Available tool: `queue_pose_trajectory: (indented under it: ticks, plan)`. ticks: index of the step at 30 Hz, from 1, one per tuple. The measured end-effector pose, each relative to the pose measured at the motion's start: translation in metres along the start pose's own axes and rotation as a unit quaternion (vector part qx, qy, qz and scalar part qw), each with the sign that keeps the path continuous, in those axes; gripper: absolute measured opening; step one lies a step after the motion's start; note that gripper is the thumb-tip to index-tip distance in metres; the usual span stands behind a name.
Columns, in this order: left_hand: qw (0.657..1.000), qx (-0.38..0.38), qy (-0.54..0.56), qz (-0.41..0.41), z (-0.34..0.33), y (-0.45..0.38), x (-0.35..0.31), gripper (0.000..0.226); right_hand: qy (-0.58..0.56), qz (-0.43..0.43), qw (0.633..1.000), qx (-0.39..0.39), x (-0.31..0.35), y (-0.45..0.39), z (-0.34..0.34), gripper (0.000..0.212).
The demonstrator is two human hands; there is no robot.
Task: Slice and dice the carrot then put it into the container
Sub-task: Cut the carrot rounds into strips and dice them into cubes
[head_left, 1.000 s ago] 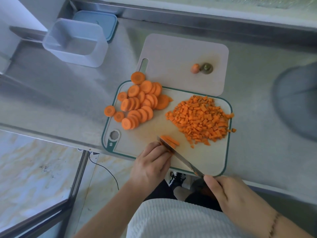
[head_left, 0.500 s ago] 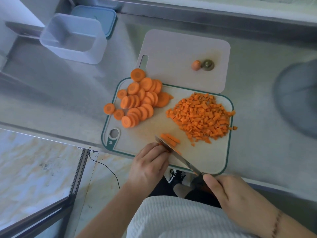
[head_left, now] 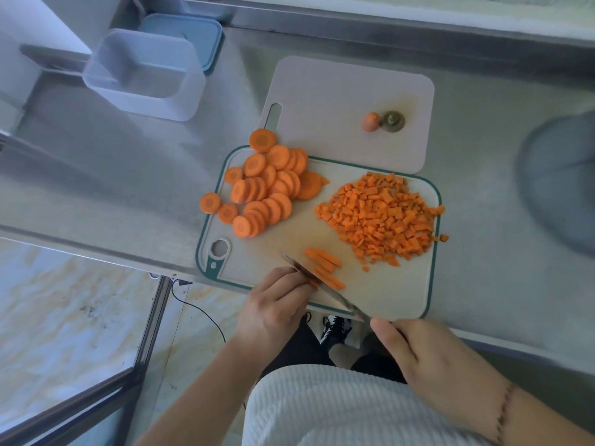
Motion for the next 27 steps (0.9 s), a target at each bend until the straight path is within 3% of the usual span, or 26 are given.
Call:
queue_pose_trajectory:
  ticks: [6, 16, 27]
  plan:
    - [1.000, -0.009, 0.000, 0.007, 0.000, -0.001, 0.001, 0.018, 0.043, -0.009, 0.999, 0.001, 0.003, 0.003, 0.000, 0.059]
    - [0.999, -0.025, 0.016, 0.014, 0.001, -0.002, 0.005, 0.013, 0.035, -0.008, 0.999, -0.008, 0.001, 0.002, 0.004, 0.066]
    - [0.999, -0.024, 0.020, 0.006, -0.001, 0.000, 0.007, 0.022, -0.017, -0.002, 1.000, 0.021, 0.015, 0.002, 0.001, 0.052]
Point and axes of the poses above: each hand's wrist, its own y-axis away from the middle knuckle, its own z-axis out of the back of the hand, x = y × z, the point moved 5 cm from there along -y, towards the middle knuckle, and after that the axes turned 5 degrees about z, right-handed, at the moved point
